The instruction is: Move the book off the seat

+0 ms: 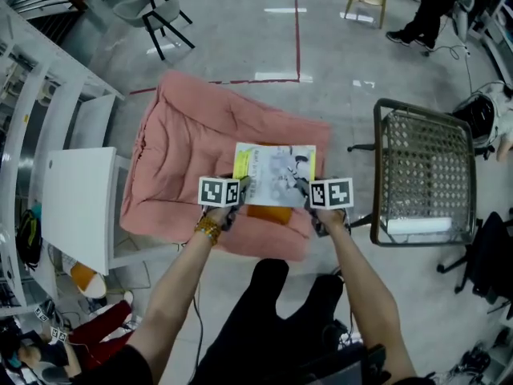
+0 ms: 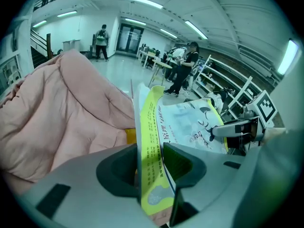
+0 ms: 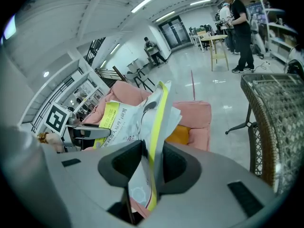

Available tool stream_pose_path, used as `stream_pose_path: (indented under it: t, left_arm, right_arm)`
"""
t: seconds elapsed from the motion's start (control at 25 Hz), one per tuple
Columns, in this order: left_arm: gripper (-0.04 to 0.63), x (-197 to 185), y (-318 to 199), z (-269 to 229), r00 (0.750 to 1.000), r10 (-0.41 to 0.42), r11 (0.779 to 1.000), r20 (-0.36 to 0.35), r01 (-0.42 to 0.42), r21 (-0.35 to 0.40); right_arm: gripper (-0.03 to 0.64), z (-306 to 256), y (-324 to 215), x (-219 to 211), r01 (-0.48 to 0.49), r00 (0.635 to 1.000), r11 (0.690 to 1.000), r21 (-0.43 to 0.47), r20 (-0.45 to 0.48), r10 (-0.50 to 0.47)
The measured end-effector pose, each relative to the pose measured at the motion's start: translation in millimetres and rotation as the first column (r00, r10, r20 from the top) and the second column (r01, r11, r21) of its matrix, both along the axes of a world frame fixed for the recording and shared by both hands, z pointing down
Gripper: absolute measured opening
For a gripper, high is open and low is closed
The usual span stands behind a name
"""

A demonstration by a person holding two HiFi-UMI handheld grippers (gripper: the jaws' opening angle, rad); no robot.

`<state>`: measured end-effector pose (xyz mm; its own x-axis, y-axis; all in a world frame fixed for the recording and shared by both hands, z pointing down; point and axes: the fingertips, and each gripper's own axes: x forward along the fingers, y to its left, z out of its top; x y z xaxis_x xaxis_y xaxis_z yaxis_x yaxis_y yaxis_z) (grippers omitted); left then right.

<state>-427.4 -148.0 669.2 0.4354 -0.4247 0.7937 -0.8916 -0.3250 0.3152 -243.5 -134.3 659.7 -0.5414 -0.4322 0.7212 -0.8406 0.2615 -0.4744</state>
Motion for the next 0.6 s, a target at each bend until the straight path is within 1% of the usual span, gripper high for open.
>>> stream_pose_path:
  t: [0.16, 0.36, 0.6]
  left_arm:
    - [0.163, 2, -13, -18, 1.0, 0.005, 1.0, 0.0, -0.005, 0.013]
    - [0.163, 4, -18, -37, 1.0, 0.017, 1.0, 0.004, -0.017, 0.026]
    - [0.163, 7, -12, -42, 1.0, 0.012, 0.999, 0.006, -0.012, 0.03]
  right_arm:
    - [0.126, -18, -12, 2, -0.01, 1.0, 1.0, 0.016, -0.006, 0.01]
    - [0.127, -36, -15, 4, -0.017, 1.0, 0.999, 0.033, -0.004, 0.018]
    - [0.127, -41, -8, 7, -0.022, 1.0, 0.999, 0.033, -0.012, 0.023]
